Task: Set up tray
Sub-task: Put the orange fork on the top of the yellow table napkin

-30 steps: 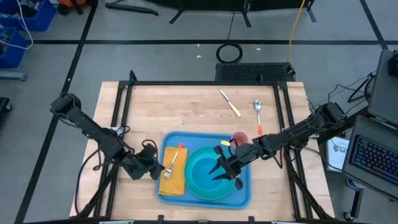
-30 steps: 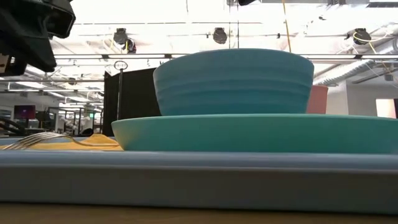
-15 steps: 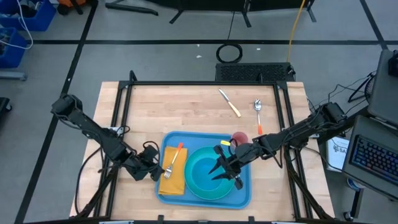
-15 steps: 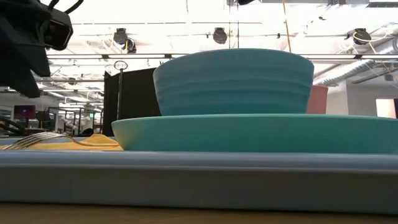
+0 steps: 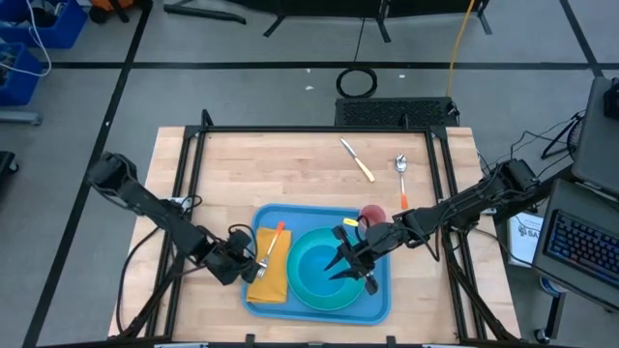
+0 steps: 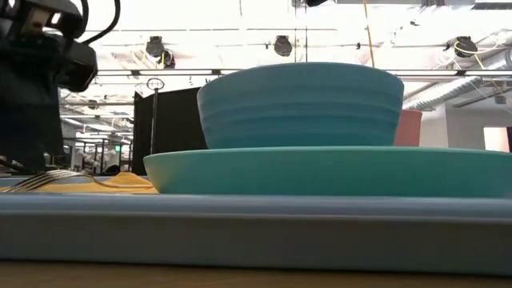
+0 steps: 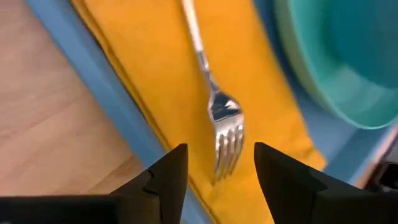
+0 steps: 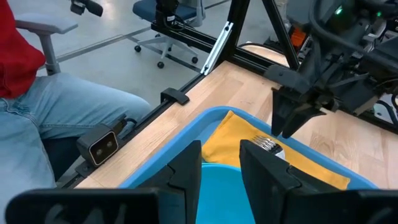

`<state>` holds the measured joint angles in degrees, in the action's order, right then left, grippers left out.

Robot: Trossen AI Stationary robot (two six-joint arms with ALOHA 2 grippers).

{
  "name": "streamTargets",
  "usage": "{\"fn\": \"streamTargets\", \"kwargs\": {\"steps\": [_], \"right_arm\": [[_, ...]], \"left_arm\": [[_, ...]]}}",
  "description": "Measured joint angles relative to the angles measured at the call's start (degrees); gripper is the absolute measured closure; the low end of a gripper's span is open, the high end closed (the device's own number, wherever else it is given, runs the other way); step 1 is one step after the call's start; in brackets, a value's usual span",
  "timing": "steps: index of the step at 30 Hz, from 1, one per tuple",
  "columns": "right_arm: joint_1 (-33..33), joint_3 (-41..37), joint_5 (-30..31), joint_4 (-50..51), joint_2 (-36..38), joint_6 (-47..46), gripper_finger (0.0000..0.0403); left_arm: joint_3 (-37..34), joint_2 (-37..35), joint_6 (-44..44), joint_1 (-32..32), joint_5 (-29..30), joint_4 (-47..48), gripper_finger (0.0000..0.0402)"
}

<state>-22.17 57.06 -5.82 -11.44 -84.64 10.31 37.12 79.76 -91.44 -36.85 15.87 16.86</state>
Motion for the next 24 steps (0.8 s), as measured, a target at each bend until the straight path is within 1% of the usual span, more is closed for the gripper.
{"fn": "streamTargets", "kwargs": {"steps": [6,11,15,20,24], "right_arm": [[0.00,0.02,-0.16,0.00,0.00,0.00,0.0303],[0.00,0.04,-0.18,-0.05,0.00,0.00,0.0303],[0.00,0.04,-0.18,-0.09,0.00,0.00,0.0303],[0.00,0.07,-0.18,-0.11,0.00,0.00,0.0303],[0.00,0.07,-0.18,-0.11,0.00,0.00,0.0303]], "left_arm": [[0.00,2.44,0.97,0.62,-1.04,-2.37,0.0213],[0.00,2.43,2.61,1.36,-0.89,-3.94,0.0213],[0.00,2.44,2.19,1.70,-2.22,-3.00,0.0213],[0.00,2.43,2.25,1.70,-1.59,-3.20,0.0213],[0.00,3.52,2.60,2.00,-2.54,-5.05,0.0213]]}}
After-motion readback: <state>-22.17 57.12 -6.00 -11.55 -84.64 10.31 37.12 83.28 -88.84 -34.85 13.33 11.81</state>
